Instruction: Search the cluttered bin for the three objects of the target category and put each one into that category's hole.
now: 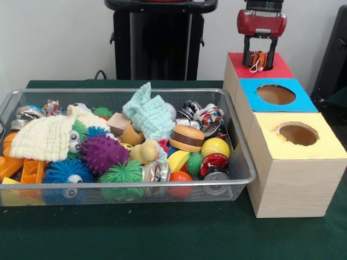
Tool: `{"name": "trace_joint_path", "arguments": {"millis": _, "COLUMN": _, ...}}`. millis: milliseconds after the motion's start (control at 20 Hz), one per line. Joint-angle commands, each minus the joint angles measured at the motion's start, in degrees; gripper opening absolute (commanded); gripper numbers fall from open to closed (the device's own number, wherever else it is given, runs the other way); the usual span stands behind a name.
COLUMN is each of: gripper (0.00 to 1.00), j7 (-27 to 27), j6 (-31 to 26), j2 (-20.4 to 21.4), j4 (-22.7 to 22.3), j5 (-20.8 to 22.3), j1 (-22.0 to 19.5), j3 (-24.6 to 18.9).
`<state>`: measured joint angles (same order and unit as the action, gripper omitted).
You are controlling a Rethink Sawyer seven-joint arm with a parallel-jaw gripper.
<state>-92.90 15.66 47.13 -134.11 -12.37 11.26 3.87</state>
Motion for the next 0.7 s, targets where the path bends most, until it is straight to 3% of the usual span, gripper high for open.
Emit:
{"name": "trace_joint_path", "arguments": {"millis": 50, "gripper": 1.00, "j7": -18.39, "j6": 4.03, "j2": -0.42, "j4": -0.82, "j5": -3.36, "j1": 0.89, "j3": -1.37}}
{"name": "trace_joint_path", "arguments": {"millis": 700, "gripper": 1.00, "j7": -18.63, "j6": 4.74, "j2": -0.70, "j4": -0.88, "j5": -4.34, "j1": 1.63, "j3": -1.24}}
